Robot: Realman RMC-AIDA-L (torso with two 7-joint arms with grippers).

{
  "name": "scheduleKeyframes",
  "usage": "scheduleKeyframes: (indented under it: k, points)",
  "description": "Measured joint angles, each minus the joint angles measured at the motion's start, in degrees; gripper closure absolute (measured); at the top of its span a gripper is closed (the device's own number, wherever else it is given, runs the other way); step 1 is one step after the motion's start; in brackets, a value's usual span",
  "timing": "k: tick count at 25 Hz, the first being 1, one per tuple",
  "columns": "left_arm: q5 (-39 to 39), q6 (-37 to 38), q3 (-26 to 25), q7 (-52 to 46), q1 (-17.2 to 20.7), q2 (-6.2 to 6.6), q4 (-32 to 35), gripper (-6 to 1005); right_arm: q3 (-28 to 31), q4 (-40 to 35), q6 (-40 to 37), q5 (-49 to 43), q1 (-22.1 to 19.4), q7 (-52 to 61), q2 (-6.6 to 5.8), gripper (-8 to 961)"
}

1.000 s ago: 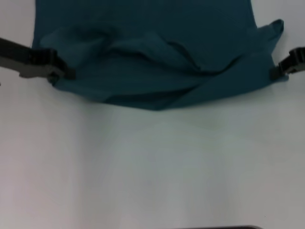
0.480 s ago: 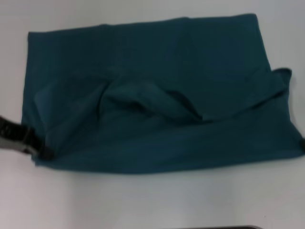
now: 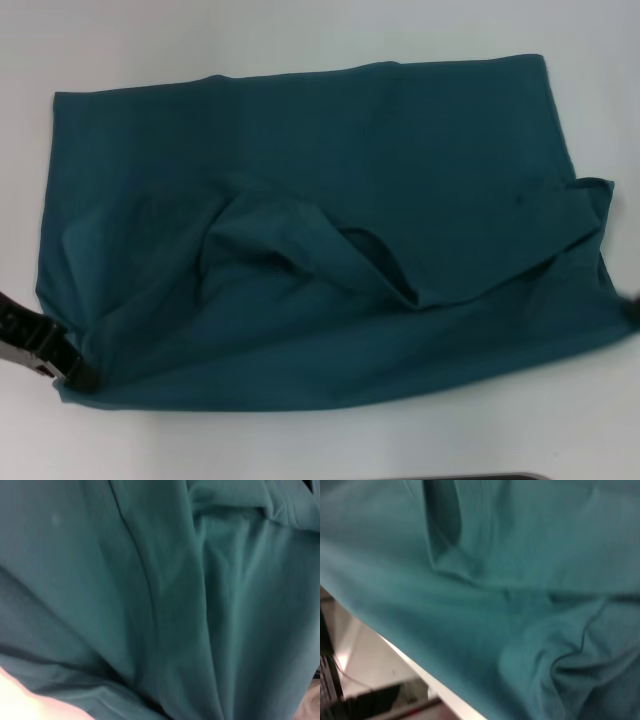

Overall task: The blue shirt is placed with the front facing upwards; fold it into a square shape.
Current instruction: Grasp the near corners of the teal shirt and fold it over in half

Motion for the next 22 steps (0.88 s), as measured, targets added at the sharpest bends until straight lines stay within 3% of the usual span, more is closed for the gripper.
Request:
scheduleKeyframes:
  k: [3,8,12,22]
  points:
    - [0.0,-0.5,-0.8,0.0,-0.5,0.24,-0.3,993,5.3,-1.6,0.5,3.1,1.4,0.6,-1.24,932]
    - [0.1,-2.3,-5.0,-0.8,-2.4,1.23,-0.6,993,12.9,-6.7,1.3,3.8,3.4,1.7,-1.36,931]
    - [0.1,-5.7,-8.6,-3.8,-4.2,1.83,-0.6,993,16.1,-8.0,3.1,4.6,3.9,2.5,-1.64,930]
    - [-0.2,-12.1,-11.4,-7.9,-5.9,1.56,-1.2,993,18.2,-8.3,9.1,10.3,2.7,4.9,-1.8,927]
